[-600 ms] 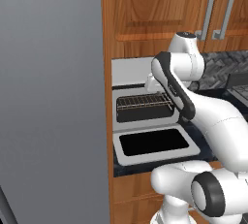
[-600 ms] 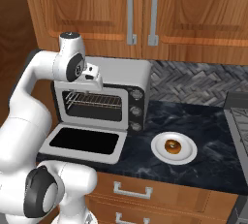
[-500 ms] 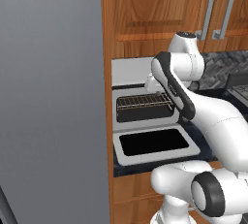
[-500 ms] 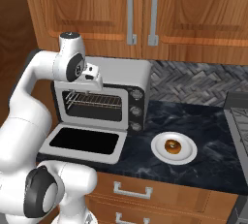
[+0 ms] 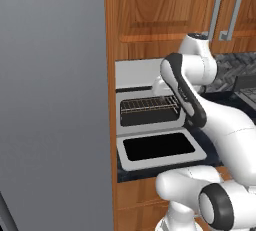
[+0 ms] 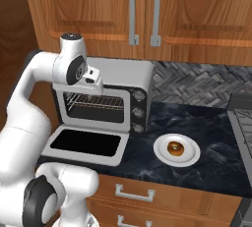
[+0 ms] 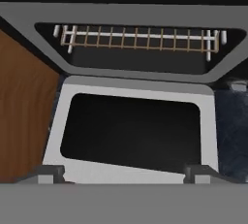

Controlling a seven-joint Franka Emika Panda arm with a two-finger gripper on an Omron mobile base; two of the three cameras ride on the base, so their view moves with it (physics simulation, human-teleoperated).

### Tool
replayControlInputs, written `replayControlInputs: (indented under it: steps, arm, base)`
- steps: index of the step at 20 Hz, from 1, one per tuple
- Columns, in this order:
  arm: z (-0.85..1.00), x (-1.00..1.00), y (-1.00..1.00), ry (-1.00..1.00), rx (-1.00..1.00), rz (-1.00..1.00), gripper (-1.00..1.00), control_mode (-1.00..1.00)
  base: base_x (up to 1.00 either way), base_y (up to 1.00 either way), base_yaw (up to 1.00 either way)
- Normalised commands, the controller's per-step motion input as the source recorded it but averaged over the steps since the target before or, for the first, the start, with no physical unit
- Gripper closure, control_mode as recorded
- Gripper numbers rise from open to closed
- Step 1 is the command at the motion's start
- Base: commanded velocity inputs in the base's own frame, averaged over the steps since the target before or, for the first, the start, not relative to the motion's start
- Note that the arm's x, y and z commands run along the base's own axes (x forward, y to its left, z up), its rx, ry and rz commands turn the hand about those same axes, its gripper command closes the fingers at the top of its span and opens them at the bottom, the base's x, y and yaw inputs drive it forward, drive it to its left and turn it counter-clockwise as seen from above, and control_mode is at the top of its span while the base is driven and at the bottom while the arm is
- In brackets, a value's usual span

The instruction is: Pick up the bagel from the plate, place it on the toaster oven rack, close the door, and set the timer.

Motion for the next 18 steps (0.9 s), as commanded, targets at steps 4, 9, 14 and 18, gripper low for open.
replayControlInputs:
  steps: [4,9,14,18]
  arm:
    - [0.00,-0.48,0.00,-0.08,0.17,-0.02,-1.00,-1.00]
    - [-0.04,-0.29,0.00,-0.07,0.15,-0.02,-1.00,-1.00]
    - [-0.09,-0.12,0.00,-0.08,0.13,-0.02,-1.00,-1.00]
    - [-0.12,0.00,0.00,-0.08,0.11,-0.03,-1.00,-1.00]
  base:
    - [0.00,0.00,0.00]
    - [0.00,0.00,0.00]
    - [0.00,0.00,0.00]
    - [0.00,0.00,0.00]
